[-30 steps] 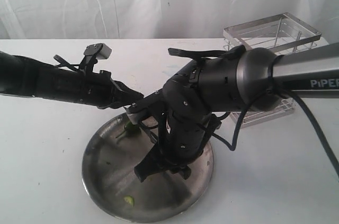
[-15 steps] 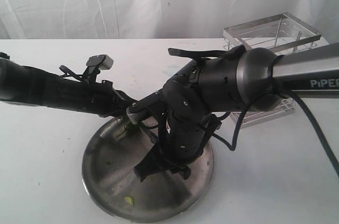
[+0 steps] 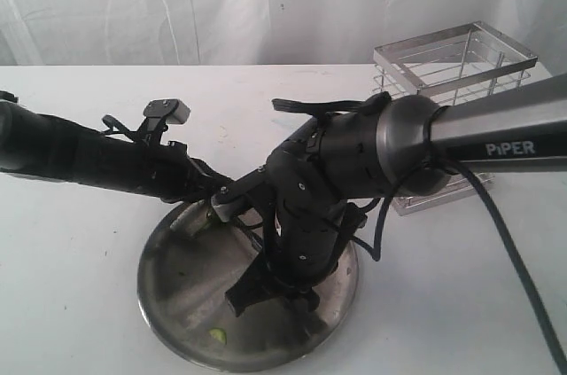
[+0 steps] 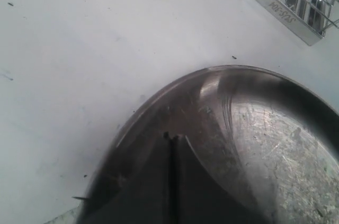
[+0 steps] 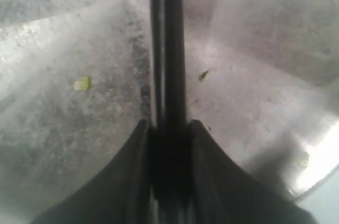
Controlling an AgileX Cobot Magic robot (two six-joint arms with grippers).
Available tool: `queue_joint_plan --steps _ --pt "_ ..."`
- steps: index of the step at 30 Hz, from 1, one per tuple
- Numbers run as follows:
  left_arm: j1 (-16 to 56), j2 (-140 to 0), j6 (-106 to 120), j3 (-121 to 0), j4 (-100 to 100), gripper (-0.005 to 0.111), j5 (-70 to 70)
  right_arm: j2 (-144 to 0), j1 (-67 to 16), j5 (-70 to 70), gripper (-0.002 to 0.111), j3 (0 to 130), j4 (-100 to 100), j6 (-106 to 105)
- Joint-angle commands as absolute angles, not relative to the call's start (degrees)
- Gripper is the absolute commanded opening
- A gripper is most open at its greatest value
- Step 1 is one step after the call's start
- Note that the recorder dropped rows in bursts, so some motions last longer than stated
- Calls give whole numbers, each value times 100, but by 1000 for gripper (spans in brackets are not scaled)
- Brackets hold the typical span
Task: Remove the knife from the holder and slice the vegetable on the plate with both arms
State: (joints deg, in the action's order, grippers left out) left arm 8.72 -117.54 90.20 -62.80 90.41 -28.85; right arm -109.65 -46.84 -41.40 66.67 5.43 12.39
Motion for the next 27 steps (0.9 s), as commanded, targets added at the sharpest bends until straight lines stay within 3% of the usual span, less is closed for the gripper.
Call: queue_joint_plan --steps 1,14,27 --pt "857 -11840 8959 -6174 8622 0 -2499 -11053 -4683 -4132 0 6678 650 1370" --pt "857 -11433 8910 -6439 8953 0 -3134 -11118 -4683 -4209 0 6678 650 1370" --pt "867 -10938 8100 -6058 8379 0 -2173 -11118 -4683 -4210 0 6678 621 1370"
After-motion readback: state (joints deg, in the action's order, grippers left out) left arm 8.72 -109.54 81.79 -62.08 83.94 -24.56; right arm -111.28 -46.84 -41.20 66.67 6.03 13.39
